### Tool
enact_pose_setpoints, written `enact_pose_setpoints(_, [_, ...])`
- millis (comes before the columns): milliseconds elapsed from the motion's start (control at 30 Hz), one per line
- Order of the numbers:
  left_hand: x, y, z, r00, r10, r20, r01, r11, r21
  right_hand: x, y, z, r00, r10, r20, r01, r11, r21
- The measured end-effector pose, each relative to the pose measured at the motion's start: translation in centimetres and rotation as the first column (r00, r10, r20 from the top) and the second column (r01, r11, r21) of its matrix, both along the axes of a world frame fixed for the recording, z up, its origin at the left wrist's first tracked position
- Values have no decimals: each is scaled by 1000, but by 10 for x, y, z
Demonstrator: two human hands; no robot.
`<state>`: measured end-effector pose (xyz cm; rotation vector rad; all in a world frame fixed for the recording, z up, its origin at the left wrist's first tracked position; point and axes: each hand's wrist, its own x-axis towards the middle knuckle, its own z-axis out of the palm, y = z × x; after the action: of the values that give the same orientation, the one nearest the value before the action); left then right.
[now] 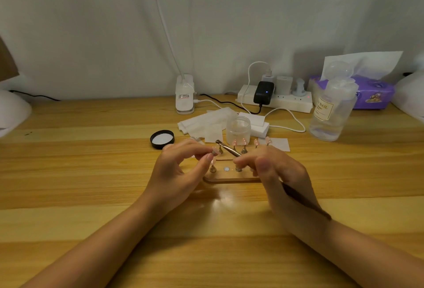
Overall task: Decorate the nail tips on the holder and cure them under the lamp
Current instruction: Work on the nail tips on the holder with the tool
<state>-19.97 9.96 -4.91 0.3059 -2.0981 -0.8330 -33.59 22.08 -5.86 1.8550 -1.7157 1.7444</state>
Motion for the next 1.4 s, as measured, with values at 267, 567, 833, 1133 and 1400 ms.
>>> enact_pose_setpoints(267, [1, 1, 0, 1000, 1, 21, -1, 1000, 7, -1, 2, -2, 997, 2, 82, 4, 997, -78])
enact_pose_setpoints(567, [1, 0, -2, 1000, -19, 16, 20, 999, -33, -2, 0, -3, 999, -17, 49, 21, 996, -81])
enact_pose_setpoints(833, [0, -2, -4, 1000, -13, 6, 13, 998, -64, -1, -1, -2, 1000, -7, 18, 8, 998, -64])
enact_pose_setpoints(1133, [-3, -2, -7, 999, 34, -20, -37, 983, -180, 0, 1, -1, 999, 34, 40, -32, 998, -46])
enact_pose_setpoints(1400, [-2, -1, -6, 999, 44, -27, -48, 986, -158, -2, 3, -3, 997, 27, 69, -22, 996, -84])
